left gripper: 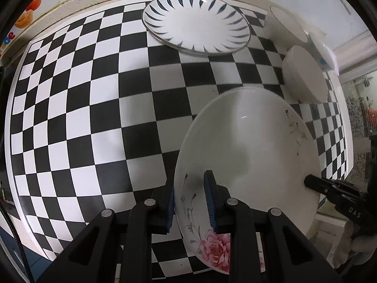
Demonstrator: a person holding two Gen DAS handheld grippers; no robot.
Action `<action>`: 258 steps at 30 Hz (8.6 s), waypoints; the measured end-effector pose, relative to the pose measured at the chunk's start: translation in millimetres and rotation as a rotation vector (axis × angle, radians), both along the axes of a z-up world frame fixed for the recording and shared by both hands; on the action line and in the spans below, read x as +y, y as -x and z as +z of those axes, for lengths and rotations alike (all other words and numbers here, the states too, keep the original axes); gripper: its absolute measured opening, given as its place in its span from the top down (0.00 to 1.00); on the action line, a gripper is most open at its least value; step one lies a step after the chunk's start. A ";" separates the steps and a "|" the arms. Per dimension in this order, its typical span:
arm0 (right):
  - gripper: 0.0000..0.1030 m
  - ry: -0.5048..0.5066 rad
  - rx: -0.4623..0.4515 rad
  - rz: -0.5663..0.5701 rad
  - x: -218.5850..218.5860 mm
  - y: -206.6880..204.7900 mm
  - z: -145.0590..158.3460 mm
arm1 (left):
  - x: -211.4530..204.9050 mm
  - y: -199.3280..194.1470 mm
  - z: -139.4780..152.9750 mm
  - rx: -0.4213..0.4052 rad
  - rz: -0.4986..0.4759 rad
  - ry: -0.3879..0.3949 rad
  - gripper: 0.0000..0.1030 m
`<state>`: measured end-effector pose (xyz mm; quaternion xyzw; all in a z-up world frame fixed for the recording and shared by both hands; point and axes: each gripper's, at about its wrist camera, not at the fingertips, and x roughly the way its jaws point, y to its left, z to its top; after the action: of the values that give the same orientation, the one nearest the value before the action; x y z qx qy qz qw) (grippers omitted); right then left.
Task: Organize plates and bowls
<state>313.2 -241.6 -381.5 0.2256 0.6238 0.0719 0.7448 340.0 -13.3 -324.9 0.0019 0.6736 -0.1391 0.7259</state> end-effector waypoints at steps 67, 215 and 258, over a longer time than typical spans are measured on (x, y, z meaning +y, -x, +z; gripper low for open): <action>0.82 0.183 0.123 0.273 34.1 -347.9 -18.2 | 20.2 -227.4 -37.2 0.118 0.274 0.061 0.80; 0.34 0.309 -0.369 0.125 83.1 196.2 236.8 | -7.3 204.1 225.1 -0.398 0.133 -0.044 0.68; 0.84 0.055 0.081 0.052 -134.4 -149.6 -22.0 | -184.6 -136.2 -1.0 0.125 0.099 -0.022 0.84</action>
<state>462.8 -376.1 -403.5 0.1913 0.6608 0.0649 0.7228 476.3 -197.9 -325.9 -0.0321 0.7184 -0.0955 0.6883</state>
